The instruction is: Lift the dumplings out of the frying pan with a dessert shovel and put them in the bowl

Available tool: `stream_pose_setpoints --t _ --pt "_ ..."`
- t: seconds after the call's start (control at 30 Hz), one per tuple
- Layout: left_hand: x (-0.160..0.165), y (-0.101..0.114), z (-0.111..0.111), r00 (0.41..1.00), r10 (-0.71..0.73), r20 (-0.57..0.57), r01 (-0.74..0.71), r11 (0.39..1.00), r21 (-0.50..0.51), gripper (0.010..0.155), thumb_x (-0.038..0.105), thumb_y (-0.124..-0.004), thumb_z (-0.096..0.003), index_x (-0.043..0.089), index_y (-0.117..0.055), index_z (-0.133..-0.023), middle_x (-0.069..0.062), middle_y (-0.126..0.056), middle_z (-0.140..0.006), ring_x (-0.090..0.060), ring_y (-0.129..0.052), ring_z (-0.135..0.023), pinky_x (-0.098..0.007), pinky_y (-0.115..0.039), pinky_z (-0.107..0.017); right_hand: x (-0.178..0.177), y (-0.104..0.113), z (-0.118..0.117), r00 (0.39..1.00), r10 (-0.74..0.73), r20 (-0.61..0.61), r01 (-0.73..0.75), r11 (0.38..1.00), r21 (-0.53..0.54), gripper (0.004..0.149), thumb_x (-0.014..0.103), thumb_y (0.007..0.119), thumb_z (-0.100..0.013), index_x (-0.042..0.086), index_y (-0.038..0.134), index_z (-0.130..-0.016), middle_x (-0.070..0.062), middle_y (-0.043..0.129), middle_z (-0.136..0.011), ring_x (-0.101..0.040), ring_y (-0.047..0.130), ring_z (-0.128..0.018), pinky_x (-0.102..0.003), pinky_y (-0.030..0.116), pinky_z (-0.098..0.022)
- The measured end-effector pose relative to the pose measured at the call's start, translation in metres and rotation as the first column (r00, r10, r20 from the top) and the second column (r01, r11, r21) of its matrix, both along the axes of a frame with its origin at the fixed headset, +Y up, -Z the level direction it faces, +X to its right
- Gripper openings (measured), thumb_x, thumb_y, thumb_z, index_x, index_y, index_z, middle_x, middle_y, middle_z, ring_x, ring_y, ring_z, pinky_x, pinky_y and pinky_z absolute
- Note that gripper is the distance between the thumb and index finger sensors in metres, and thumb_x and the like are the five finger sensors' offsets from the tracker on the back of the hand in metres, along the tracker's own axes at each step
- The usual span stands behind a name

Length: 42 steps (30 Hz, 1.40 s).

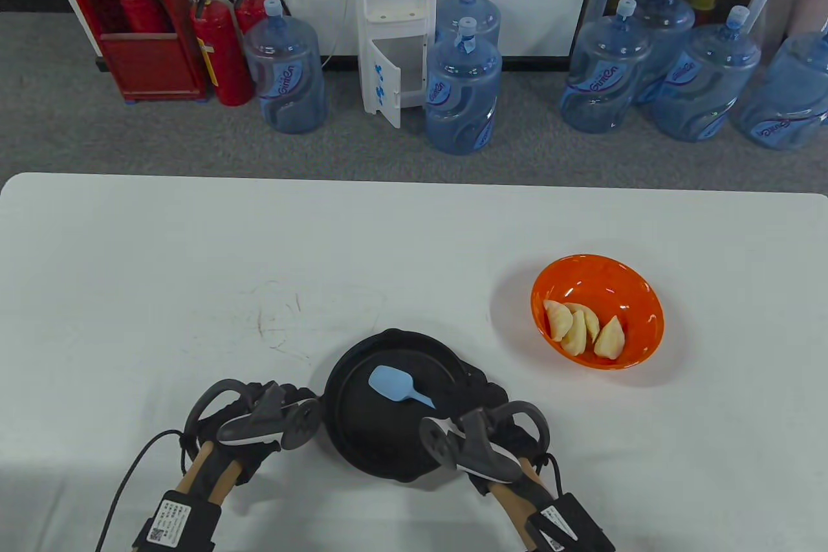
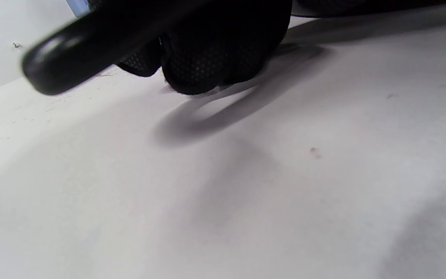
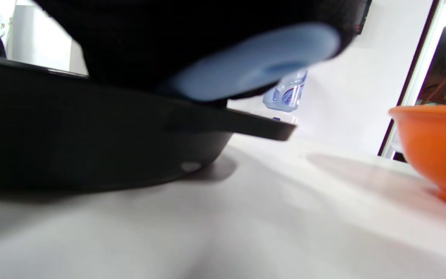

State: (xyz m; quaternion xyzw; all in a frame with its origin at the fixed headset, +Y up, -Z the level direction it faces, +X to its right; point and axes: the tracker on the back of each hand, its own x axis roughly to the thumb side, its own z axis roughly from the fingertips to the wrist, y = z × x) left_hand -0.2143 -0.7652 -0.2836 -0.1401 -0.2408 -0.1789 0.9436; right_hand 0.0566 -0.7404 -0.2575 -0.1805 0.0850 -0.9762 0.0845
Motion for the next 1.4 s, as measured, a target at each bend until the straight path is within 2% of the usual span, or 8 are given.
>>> stream_pose_setpoints --t 0.13,0.33,0.53,0.67,0.83,1.07,1.27,1.4 --pt "0.000 0.000 0.000 1.000 0.001 -0.001 -0.001 1.000 0.000 0.056 0.052 -0.054 -0.0569 0.029 -0.056 -0.108 0.008 -0.081 -0.093 -0.016 -0.096 -0.076 -0.052 -0.074 -0.076 -0.001 0.000 0.001 1.000 0.011 0.002 -0.011 1.000 -0.003 0.041 0.047 0.084 -0.057 0.028 0.087 -0.094 -0.001 0.094 -0.089 -0.022 0.093 -0.062 -0.037 0.084 -0.043" --pt "-0.004 0.008 0.004 0.999 -0.034 -0.036 0.034 0.999 -0.011 0.077 0.059 -0.050 -0.0548 0.019 -0.037 -0.120 -0.007 -0.052 -0.120 -0.033 -0.072 -0.110 -0.060 -0.062 -0.081 0.005 0.021 0.005 0.998 -0.023 0.051 0.021 0.999 0.037 0.070 0.065 0.075 -0.055 0.021 0.075 -0.109 -0.009 0.083 -0.104 -0.025 0.089 -0.070 -0.040 0.082 -0.050" --pt "-0.012 0.041 0.008 0.989 0.117 -0.091 -0.112 0.992 0.061 0.083 0.062 -0.047 -0.0519 0.018 -0.034 -0.121 -0.010 -0.044 -0.124 -0.040 -0.060 -0.117 -0.064 -0.059 -0.082 0.023 0.072 0.008 0.948 -0.304 0.094 0.298 0.952 0.073 0.058 0.055 0.072 -0.061 0.021 0.076 -0.108 -0.010 0.081 -0.106 -0.028 0.087 -0.077 -0.048 0.078 -0.059" --pt "-0.004 0.083 0.015 0.937 0.324 -0.132 -0.238 0.867 0.437 0.064 0.050 -0.056 -0.0604 0.020 -0.051 -0.117 -0.005 -0.063 -0.118 -0.034 -0.077 -0.110 -0.059 -0.063 -0.081 0.040 0.115 0.017 0.909 -0.404 0.107 0.376 0.901 0.215 0.047 0.042 0.070 -0.064 0.022 0.079 -0.105 -0.009 0.082 -0.105 -0.028 0.087 -0.081 -0.050 0.077 -0.064" --pt "0.018 0.130 0.015 0.869 0.448 -0.209 -0.301 0.815 0.496 0.069 0.054 -0.054 -0.0615 0.022 -0.041 -0.121 -0.008 -0.047 -0.126 -0.039 -0.061 -0.119 -0.058 -0.052 -0.084 0.066 0.145 0.032 0.818 -0.566 0.103 0.519 0.803 0.292 0.050 0.043 0.067 -0.065 0.021 0.074 -0.110 -0.011 0.075 -0.112 -0.031 0.082 -0.090 -0.053 0.071 -0.072" --pt "0.029 0.127 0.022 0.762 0.629 -0.154 -0.390 0.635 0.667 0.076 0.060 -0.044 -0.0592 0.024 -0.024 -0.123 -0.016 -0.021 -0.128 -0.052 -0.027 -0.118 -0.065 -0.034 -0.080 0.099 0.114 0.047 0.804 -0.591 0.066 0.473 0.702 0.532 0.067 0.053 0.062 -0.065 0.018 0.050 -0.121 -0.016 0.048 -0.124 -0.036 0.062 -0.107 -0.059 0.058 -0.078" --pt "0.019 0.087 0.013 0.810 0.535 -0.238 -0.324 0.748 0.580 0.078 0.063 -0.034 -0.0564 0.026 -0.008 -0.120 -0.018 -0.005 -0.124 -0.055 -0.010 -0.112 -0.067 -0.025 -0.077 0.115 0.066 0.028 0.817 -0.531 0.223 0.419 0.814 0.402 0.074 0.060 0.049 -0.065 0.023 0.023 -0.124 -0.017 0.015 -0.127 -0.042 0.022 -0.115 -0.071 0.031 -0.076" --pt "0.013 0.073 0.012 0.839 0.474 -0.267 -0.269 0.788 0.553 0.078 0.064 -0.034 -0.0561 0.027 -0.008 -0.120 -0.018 -0.005 -0.124 -0.055 -0.009 -0.111 -0.068 -0.023 -0.076 0.123 0.052 0.023 0.826 -0.492 0.275 0.380 0.846 0.373 0.074 0.061 0.045 -0.064 0.024 0.018 -0.123 -0.016 0.010 -0.126 -0.042 0.016 -0.114 -0.072 0.028 -0.075"
